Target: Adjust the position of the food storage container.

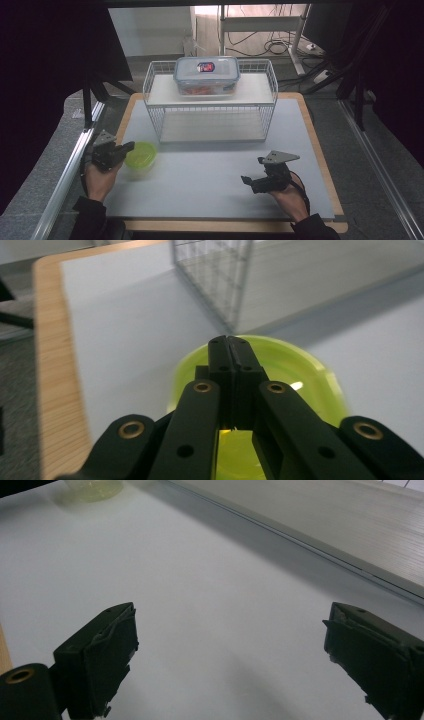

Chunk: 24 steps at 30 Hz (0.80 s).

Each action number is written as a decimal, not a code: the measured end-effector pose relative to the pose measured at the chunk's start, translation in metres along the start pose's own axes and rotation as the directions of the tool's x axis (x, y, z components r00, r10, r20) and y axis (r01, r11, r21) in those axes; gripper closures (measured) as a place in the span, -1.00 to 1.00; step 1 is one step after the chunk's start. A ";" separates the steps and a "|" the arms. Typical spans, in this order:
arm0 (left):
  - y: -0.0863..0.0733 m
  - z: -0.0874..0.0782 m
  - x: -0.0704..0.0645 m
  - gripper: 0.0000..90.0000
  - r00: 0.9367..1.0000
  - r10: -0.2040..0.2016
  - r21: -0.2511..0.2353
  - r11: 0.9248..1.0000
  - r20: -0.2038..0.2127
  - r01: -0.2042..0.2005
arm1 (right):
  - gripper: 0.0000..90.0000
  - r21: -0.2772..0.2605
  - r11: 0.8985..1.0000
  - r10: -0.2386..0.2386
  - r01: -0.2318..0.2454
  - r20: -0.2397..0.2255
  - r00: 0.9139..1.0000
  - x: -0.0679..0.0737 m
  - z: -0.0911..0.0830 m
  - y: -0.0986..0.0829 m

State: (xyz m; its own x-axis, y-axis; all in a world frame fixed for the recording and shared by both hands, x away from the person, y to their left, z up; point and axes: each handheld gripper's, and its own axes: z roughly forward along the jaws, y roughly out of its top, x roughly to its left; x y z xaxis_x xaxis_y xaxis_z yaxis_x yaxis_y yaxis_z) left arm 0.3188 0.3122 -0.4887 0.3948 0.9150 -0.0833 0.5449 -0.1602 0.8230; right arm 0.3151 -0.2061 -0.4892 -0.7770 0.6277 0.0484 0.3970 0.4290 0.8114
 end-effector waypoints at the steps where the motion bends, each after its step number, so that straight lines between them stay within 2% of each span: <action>1: -0.002 0.000 0.004 1.00 1.000 -0.007 0.000 1.000 -0.012 0.007 | -0.84 0.000 1.000 0.000 0.000 0.000 1.000 0.000 0.000 0.000; 6: -0.009 0.001 0.018 1.00 0.997 -0.029 0.010 1.000 -0.068 0.030 | -0.84 0.004 1.000 -0.002 0.002 0.002 1.000 0.000 0.001 0.000; 13: -0.017 0.012 0.024 1.00 0.994 -0.039 0.062 0.997 -0.104 0.045 | -0.83 0.012 1.000 -0.010 0.010 0.001 1.000 0.001 0.002 0.000; 17: -0.018 0.017 0.020 1.00 0.995 -0.026 0.083 0.996 -0.097 0.034 | -0.83 0.017 1.000 -0.012 0.012 0.002 1.000 0.001 0.002 -0.001; 24: -0.014 0.023 0.008 1.00 0.997 -0.017 0.089 0.996 -0.077 0.024 | -0.83 0.026 1.000 -0.014 0.014 0.003 1.000 0.001 0.004 -0.001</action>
State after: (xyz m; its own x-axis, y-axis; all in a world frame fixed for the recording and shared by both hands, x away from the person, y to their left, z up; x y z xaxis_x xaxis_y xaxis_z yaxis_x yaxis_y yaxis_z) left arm 0.3315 0.3130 -0.5139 0.3277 0.9432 -0.0540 0.6177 -0.1707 0.7677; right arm 0.3152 -0.2034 -0.4924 -0.7810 0.6235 0.0358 0.3993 0.4544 0.7963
